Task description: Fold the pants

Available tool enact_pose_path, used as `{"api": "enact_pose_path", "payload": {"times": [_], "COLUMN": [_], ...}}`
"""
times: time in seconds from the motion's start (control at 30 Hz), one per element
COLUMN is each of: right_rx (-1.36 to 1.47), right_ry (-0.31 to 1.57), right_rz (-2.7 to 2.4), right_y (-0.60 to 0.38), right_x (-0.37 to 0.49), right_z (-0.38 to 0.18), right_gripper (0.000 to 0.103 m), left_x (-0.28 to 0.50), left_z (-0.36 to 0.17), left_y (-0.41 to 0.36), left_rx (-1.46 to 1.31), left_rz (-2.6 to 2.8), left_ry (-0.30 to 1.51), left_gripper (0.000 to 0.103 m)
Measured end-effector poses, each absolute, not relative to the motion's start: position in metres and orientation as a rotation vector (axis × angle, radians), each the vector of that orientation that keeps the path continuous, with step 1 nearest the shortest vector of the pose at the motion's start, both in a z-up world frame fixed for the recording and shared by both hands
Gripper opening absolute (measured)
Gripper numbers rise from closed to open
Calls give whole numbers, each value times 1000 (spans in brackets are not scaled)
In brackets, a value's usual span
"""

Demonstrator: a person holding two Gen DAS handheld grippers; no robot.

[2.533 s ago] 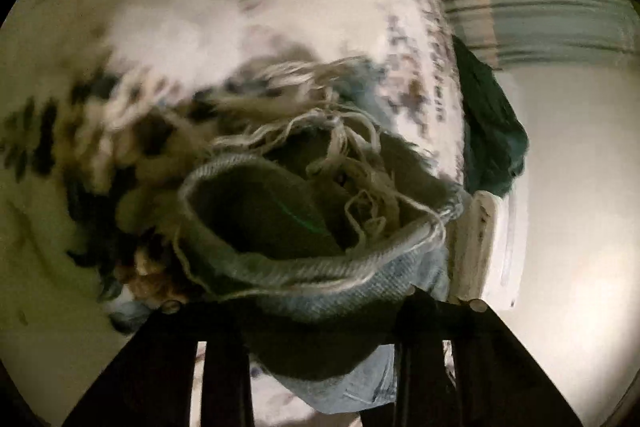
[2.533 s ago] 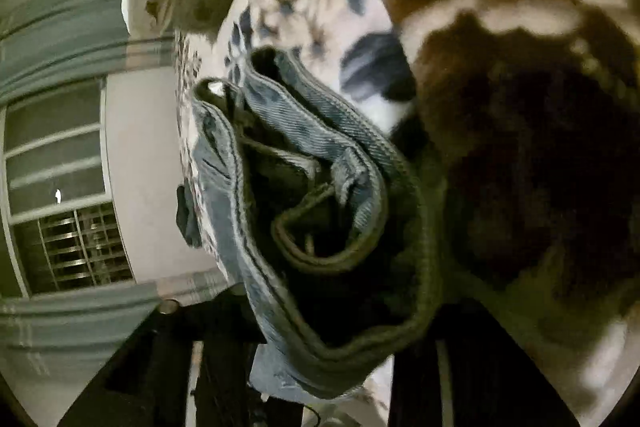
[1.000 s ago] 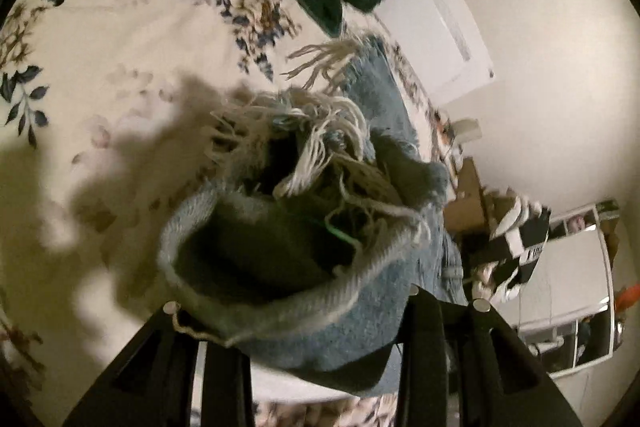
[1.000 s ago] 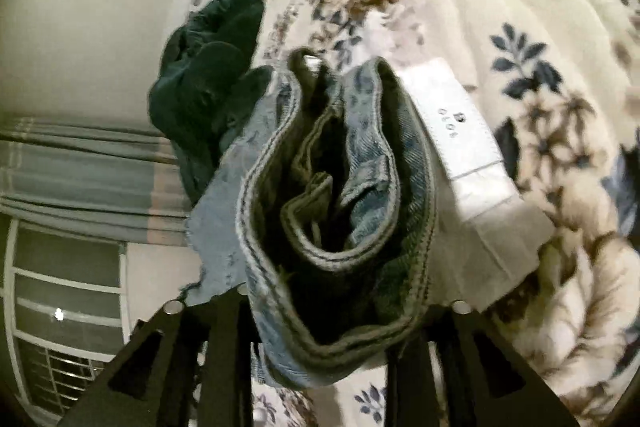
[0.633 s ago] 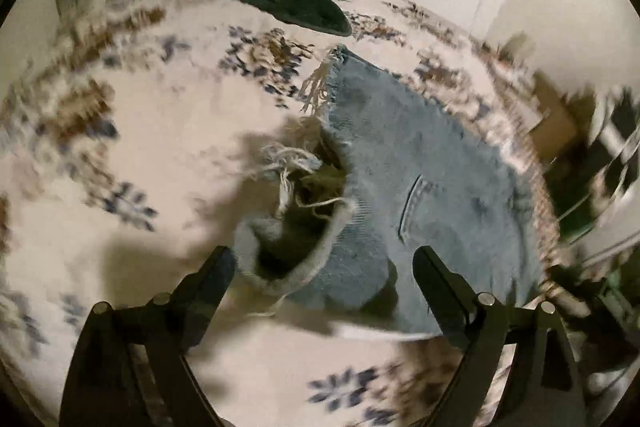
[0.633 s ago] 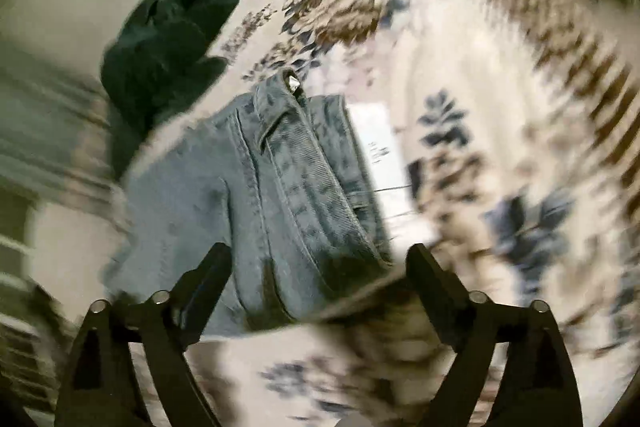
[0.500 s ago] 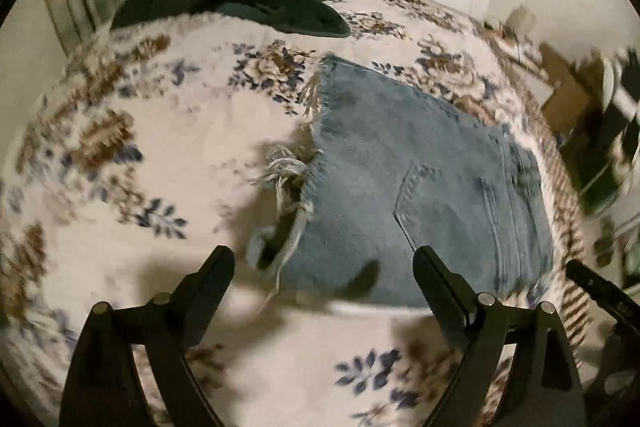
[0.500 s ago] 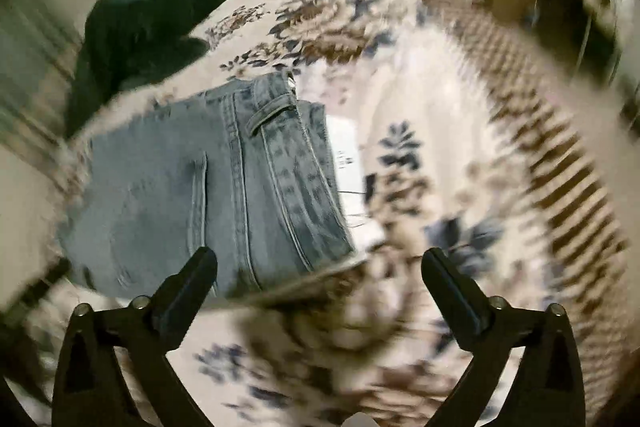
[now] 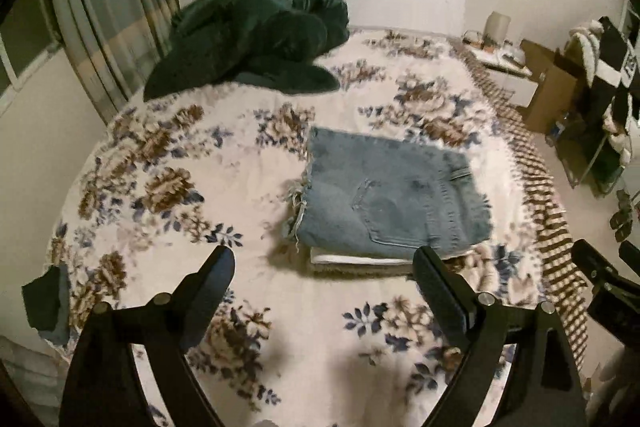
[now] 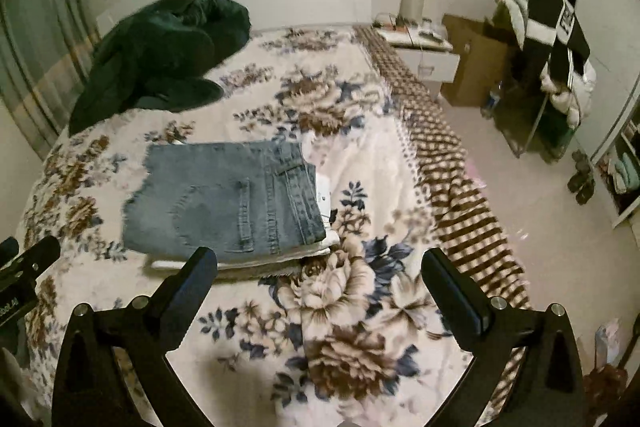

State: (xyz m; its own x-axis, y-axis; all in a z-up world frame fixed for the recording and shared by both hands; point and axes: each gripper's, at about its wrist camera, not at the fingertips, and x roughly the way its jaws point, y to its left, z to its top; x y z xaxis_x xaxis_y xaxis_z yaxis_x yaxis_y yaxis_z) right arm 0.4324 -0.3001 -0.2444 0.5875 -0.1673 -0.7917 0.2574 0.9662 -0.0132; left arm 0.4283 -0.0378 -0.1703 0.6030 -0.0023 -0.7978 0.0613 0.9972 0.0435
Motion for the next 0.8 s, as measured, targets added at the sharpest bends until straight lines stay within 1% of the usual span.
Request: {"api": "enact_pose_path", "payload": {"times": [0.2, 0.4, 0.57, 0.73, 0.8], "right_rx": [87, 42, 17, 16, 20], "right_ry": [830, 740, 704, 687, 684], "right_rz": [-211, -165, -122, -107, -110], "right_y": [-296, -284, -275, -272, -270], "right_x": [354, 269, 208, 164, 150], "right_z": [-161, -81, -37, -7, 2], "right_gripper": [103, 103, 103, 103, 103], "left_x": [354, 279, 233, 203, 196], "left_z": [-95, -40, -16, 2, 7], "left_y": [-43, -47, -46, -43, -41], "left_rx": [61, 41, 22, 1, 2], "left_rz": [-22, -1, 17, 23, 20], "left_ry": [843, 785, 763, 739, 727], "left_gripper": [91, 91, 91, 91, 95]}}
